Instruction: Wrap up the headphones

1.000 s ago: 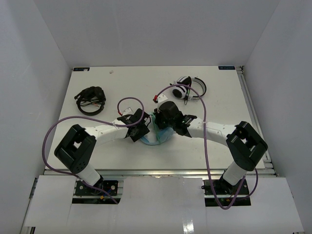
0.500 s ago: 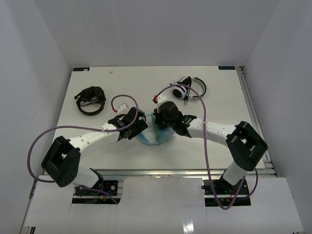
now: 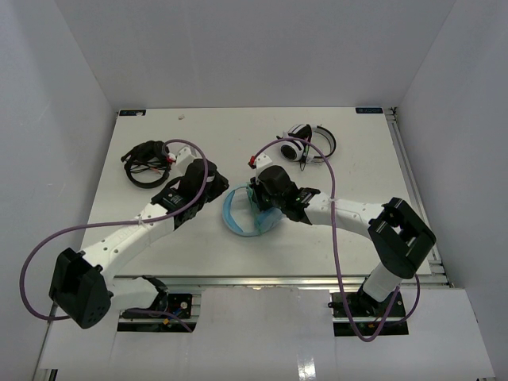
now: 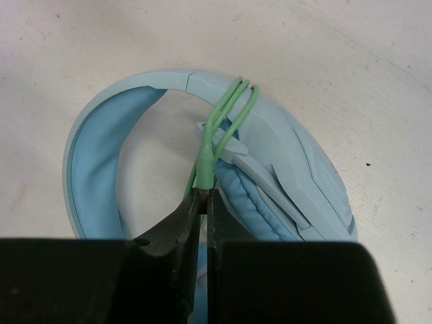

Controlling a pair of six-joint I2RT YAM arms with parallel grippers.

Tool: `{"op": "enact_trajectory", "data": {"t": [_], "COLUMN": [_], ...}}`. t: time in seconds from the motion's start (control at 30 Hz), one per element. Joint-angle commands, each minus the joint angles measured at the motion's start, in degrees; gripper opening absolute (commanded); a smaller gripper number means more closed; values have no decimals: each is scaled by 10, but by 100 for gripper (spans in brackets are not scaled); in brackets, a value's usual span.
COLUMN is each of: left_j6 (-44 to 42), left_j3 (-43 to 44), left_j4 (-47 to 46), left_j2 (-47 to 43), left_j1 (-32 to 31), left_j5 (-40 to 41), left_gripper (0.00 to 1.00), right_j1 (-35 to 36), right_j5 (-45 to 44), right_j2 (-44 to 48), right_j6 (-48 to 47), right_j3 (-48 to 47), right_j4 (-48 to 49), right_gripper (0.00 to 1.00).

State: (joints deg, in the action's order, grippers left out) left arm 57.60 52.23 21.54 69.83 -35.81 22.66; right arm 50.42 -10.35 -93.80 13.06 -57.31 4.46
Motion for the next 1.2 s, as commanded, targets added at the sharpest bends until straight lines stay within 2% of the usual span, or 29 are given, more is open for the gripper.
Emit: {"op": "enact_trajectory", "data": {"t": [0.0,0.17,0.43,0.53,0.7,0.93,1.17], "left_j6": [-44,-63,-80,-79,-82,-82,-91], "left_j3": [42,47,27,27,32,12,-4], "left_j4": [-77,-149,-234,-244,-246,-264,-273], "left_j2": [47,91,112,121,143,168,173], "left_j1": [25,29,29,29,29,29,29], "left_j5": [-57,-137,-196,-198,-212,-226,-238], "left_gripper": [50,46,38,25,19,3,0], "right_j1": [5,6,6,6,6,7,6], "right_j5": [-8,-13,-14,-13,-11,-13,-15], "right_j2": [14,13,21,20,14,14,15], "right_j6": [-4,-5,-8,-8,-7,-7,-5], "right_j3": [2,4,9,7,6,8,7], "right_j4": [25,27,32,33,35,36,37], "right_gripper": [8,8,8,8,8,8,8]}}
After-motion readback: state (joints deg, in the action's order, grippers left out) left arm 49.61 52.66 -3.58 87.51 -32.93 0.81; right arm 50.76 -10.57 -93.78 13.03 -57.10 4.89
